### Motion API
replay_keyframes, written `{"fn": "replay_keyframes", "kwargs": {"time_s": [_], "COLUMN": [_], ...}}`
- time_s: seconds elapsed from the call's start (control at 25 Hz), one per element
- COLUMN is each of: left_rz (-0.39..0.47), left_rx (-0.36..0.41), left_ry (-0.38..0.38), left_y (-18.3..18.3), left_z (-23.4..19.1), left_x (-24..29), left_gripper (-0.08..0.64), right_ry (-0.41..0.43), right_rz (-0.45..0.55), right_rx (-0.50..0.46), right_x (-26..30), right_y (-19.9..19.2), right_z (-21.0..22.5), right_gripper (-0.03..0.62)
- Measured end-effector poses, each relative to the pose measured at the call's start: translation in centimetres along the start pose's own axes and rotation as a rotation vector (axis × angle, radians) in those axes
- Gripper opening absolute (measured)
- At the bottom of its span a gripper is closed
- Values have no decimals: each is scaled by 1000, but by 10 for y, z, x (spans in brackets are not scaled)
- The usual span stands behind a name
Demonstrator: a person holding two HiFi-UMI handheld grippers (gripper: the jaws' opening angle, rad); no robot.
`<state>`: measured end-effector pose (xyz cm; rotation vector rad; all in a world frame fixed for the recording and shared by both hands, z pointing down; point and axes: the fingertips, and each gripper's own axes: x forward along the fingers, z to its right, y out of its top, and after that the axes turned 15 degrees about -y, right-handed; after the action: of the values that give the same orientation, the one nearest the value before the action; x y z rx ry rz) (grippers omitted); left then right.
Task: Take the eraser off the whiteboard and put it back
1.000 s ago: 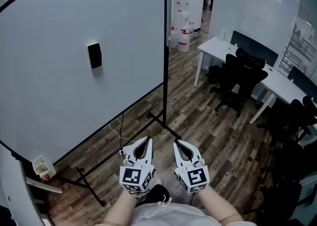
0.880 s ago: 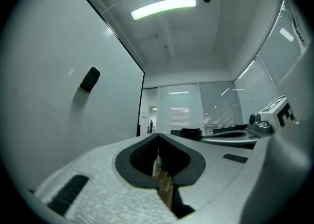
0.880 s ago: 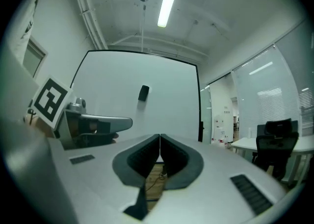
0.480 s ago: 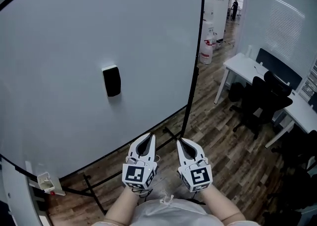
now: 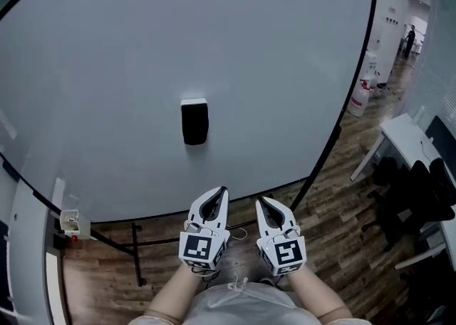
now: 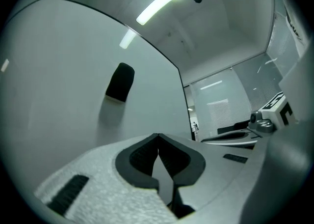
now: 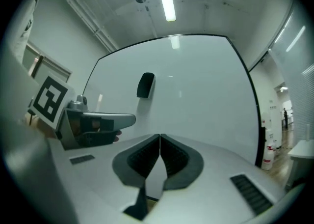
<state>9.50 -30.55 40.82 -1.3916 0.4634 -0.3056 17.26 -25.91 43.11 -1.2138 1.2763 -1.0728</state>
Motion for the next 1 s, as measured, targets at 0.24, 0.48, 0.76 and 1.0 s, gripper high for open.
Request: {"fn": "replay_keyframes", "kwargs": {"time_s": [0.24, 0.48, 0.76, 1.0], "left_rz": [26, -7, 5, 75], "left_rx": [35, 70, 147, 172], "left_ry": [207, 369, 444, 470], "left_y": [11, 19, 64, 104], "left_z": [-17, -23, -38, -59], "left_x": [6, 12, 14, 3], "left_gripper": [17, 17, 17, 162], "right_ry": [191, 294, 337, 364], "right_rz": [4, -12, 4, 21], "right_rx": [-8, 0, 10, 19], "right_x": [26, 46, 64, 71], "right_y": [3, 5, 12, 22], "right_z": [10, 25, 26, 8], "right_gripper": [26, 26, 26, 26]}}
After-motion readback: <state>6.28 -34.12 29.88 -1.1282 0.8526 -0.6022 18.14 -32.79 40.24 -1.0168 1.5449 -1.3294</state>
